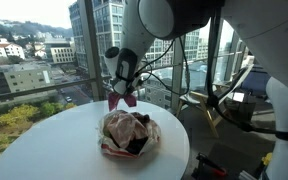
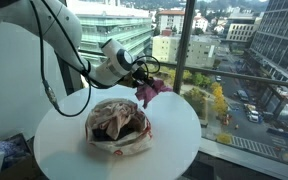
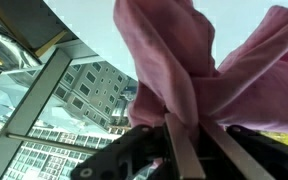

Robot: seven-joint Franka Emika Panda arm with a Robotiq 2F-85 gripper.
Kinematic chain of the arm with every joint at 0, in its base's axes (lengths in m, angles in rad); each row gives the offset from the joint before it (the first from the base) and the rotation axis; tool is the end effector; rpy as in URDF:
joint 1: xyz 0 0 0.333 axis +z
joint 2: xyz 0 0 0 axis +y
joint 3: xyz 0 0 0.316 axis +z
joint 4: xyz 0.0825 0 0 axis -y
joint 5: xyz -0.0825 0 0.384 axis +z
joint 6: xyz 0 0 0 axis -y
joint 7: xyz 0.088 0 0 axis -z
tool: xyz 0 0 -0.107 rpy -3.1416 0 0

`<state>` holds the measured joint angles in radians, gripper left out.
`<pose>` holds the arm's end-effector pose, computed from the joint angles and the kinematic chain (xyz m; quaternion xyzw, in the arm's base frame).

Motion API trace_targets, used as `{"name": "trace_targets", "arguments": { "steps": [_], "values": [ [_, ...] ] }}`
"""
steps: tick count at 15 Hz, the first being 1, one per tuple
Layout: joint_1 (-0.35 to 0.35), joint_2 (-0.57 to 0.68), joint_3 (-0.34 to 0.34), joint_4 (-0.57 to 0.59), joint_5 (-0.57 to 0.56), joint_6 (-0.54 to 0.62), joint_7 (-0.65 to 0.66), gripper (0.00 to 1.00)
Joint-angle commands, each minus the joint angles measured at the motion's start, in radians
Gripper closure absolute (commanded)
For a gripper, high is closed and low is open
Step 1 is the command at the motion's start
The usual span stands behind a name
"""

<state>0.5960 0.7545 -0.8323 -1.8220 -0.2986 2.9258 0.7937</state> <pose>0.6876 -0.0631 0.2817 0.8999 -0.2032 0.3169 0.2202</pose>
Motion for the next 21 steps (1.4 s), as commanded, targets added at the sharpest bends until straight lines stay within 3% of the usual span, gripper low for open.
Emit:
{"name": "trace_targets", "arguments": {
  "steps": [1, 4, 8, 11, 13, 16, 19, 21],
  "values": [
    [0.212, -0.160, -0.158, -0.202, -0.068, 0.076, -0.026, 0.97],
    [0.416, -0.249, -0.323, -0.312, -0.097, 0.070, -0.068, 0.97],
    [0.721, -0.319, -0.601, -0.390, -0.267, -0.125, -0.023, 0.97],
    [0.942, -0.364, -0.767, -0.441, -0.342, -0.305, -0.052, 0.97],
    [1.071, -0.331, -0.843, -0.493, -0.257, -0.375, -0.146, 0.97],
    [1.091, -0.324, -0.792, -0.549, -0.147, -0.452, -0.264, 0.97],
    [1.016, -0.314, -0.676, -0.581, -0.084, -0.479, -0.322, 0.97],
    [0.946, -0.304, -0.599, -0.595, -0.084, -0.426, -0.321, 0.97]
  ]
}}
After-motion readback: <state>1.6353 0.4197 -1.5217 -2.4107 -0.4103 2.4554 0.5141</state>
